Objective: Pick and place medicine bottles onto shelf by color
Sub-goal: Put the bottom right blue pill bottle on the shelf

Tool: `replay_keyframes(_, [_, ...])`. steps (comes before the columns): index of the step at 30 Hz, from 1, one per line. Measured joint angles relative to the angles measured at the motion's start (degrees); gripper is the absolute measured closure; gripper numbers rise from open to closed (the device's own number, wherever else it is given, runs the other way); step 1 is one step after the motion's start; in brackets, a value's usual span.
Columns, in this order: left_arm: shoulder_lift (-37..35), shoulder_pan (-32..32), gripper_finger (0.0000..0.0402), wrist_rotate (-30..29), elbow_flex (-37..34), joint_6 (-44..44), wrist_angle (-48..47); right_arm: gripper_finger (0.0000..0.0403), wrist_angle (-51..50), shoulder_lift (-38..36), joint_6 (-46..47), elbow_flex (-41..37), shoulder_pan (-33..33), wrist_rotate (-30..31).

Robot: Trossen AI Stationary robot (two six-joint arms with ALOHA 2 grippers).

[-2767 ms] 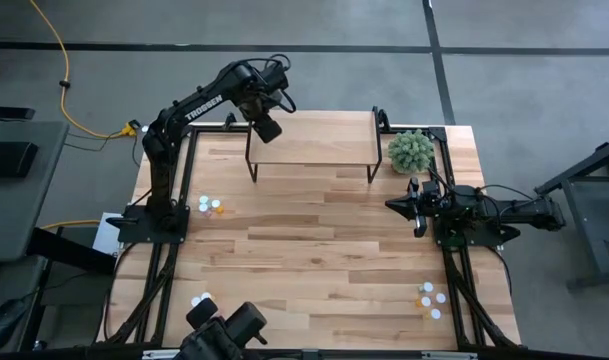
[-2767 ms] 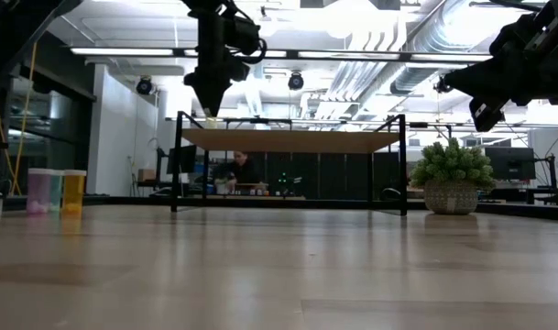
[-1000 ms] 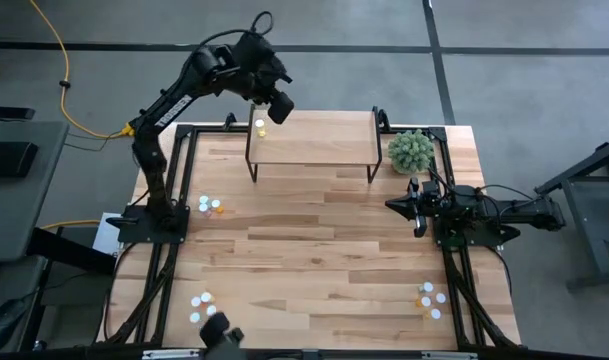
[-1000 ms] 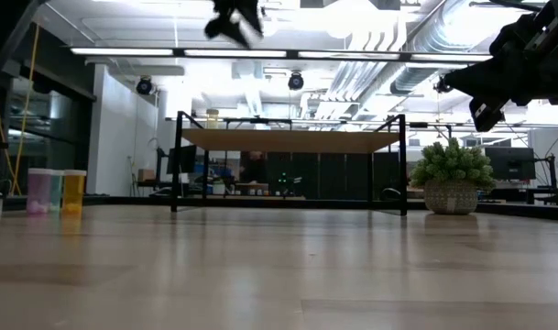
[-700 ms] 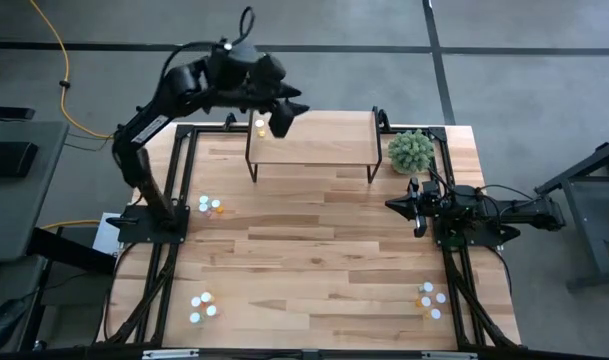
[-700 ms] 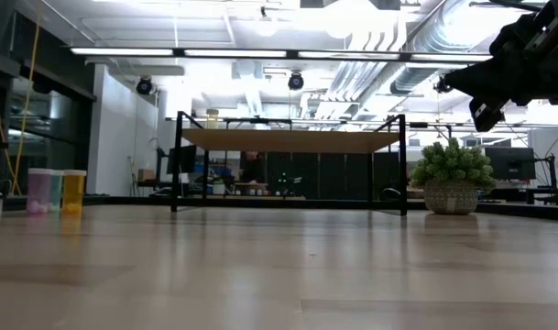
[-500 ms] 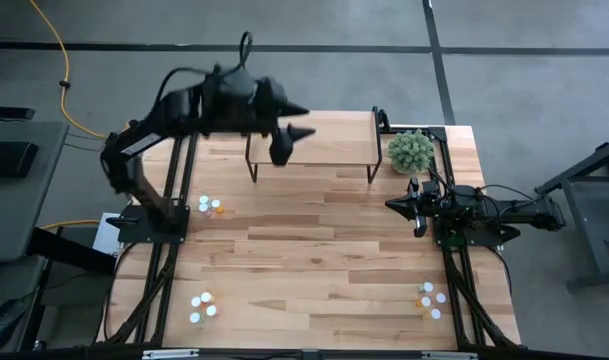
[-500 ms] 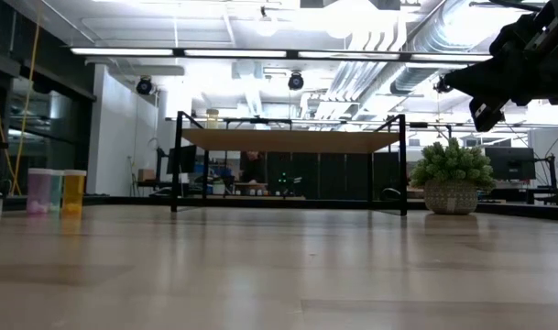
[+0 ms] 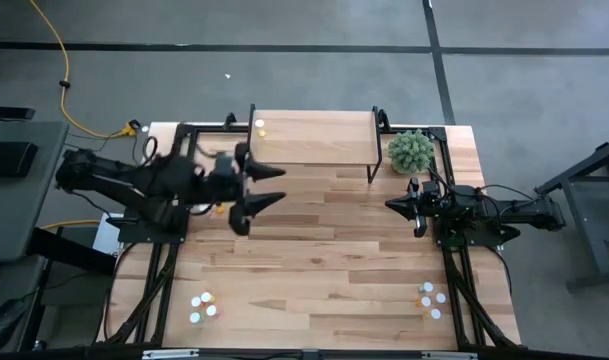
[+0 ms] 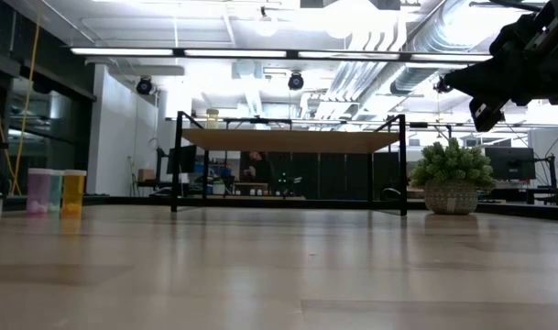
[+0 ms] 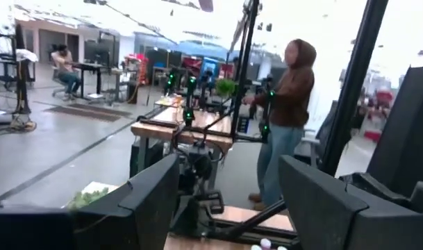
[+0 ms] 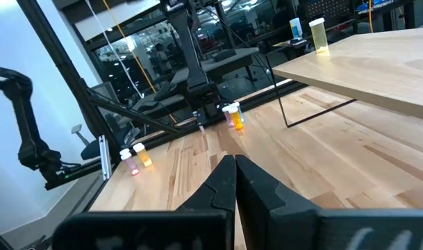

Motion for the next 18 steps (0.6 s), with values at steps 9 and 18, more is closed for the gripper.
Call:
replay_keyframes(9, [-9.57, -3.16, 0.0168, -8.17, -13.94, -2.62, 7.68, 0.0402, 0.00, 0.00, 0.01, 0.01, 0.01, 0.01])
replay_keyframes(18, [-12.61, -4.18, 0.0168, -7.97, -16.08, -3.04, 6.83, 0.0402, 0.00, 0.00, -0.01, 0.01, 0.01, 0.00])
